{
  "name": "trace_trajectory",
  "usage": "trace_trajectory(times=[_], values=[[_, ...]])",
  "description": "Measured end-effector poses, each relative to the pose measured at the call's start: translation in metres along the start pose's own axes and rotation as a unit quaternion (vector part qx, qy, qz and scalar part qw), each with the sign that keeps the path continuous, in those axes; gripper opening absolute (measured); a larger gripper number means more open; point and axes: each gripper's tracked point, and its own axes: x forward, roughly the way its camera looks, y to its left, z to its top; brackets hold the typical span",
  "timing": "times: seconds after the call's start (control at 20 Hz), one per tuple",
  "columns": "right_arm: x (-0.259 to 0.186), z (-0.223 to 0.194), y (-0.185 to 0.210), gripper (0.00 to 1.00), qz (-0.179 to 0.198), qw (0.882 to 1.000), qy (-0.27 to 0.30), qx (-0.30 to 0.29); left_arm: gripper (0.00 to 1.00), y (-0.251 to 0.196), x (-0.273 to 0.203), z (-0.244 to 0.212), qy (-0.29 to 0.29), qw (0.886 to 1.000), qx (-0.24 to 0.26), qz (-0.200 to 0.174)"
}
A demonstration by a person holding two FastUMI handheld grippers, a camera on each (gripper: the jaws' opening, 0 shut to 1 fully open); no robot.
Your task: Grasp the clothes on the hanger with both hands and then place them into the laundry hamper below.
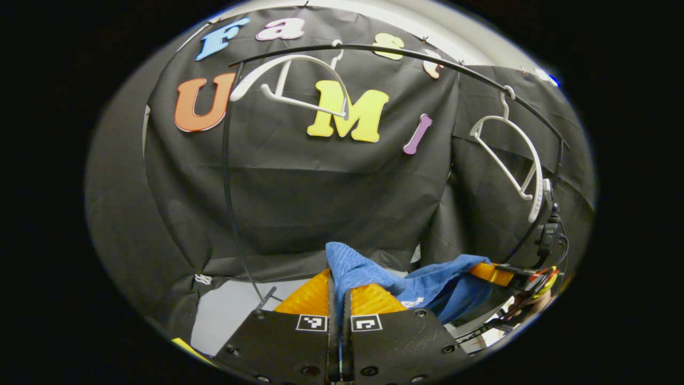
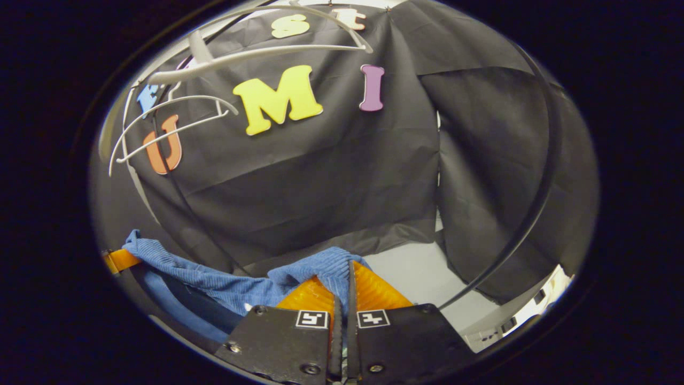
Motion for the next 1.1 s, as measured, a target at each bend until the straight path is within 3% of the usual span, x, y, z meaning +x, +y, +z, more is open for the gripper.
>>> trace_trajectory(times=[0.35,0.55,0.8,0.85,1.1], values=[[-0.002,-0.040,0.073,0.07,0.100,0.993,0.056,0.016,0.02,-0.007,0.002,-0.016,-0.001,1.000,-0.029,-0.006],[-0.007,-0.061,0.115,0.07,0.166,0.980,0.097,0.058,0.02,-0.009,0.001,-0.018,-0.002,0.999,-0.039,-0.010],[-0.027,-0.065,0.181,0.07,0.249,0.959,0.118,0.059,0.02,-0.001,-0.011,-0.015,-0.013,0.999,-0.041,-0.013],[-0.032,-0.065,0.192,0.07,0.264,0.955,0.120,0.058,0.07,0.002,-0.011,-0.011,-0.015,0.999,-0.044,-0.015],[-0.049,-0.057,0.226,0.07,0.307,0.943,0.121,0.039,0.02,0.011,-0.025,0.005,-0.038,0.998,-0.047,-0.018]])
